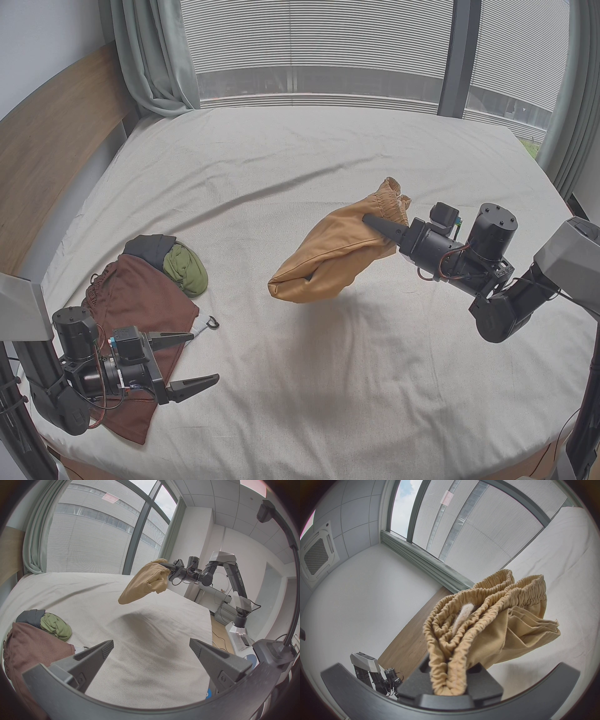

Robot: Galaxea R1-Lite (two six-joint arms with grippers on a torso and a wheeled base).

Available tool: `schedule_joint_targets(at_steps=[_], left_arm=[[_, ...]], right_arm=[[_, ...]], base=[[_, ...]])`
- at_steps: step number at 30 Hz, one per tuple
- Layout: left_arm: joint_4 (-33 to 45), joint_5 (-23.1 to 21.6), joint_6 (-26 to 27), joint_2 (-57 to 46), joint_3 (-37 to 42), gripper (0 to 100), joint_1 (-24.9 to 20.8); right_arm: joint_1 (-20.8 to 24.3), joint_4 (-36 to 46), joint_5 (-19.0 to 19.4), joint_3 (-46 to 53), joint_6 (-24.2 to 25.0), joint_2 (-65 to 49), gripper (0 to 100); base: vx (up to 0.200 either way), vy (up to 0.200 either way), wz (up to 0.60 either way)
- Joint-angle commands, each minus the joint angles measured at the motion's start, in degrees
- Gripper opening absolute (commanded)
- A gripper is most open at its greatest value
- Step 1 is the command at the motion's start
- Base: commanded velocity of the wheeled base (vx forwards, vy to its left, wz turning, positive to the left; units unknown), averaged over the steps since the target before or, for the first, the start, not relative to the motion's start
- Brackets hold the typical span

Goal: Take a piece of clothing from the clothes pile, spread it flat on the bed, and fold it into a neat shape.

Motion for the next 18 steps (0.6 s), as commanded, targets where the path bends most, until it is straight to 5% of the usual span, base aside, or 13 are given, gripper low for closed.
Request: schedule_joint_targets(at_steps=[1,18], left_arm=[[0.05,-0.01,-0.03,0.24,-0.02,100,0.16],[0.05,-0.09,-0.03,0.24,-0.02,100,0.25]], right_arm=[[-0.53,1.23,-0.02,-2.49,0.01,1.99,0],[-1.58,12.75,-0.02,-15.94,-0.08,4.62,0]], base=[[0.0,0.0,0.0],[0.0,0.0,0.0]])
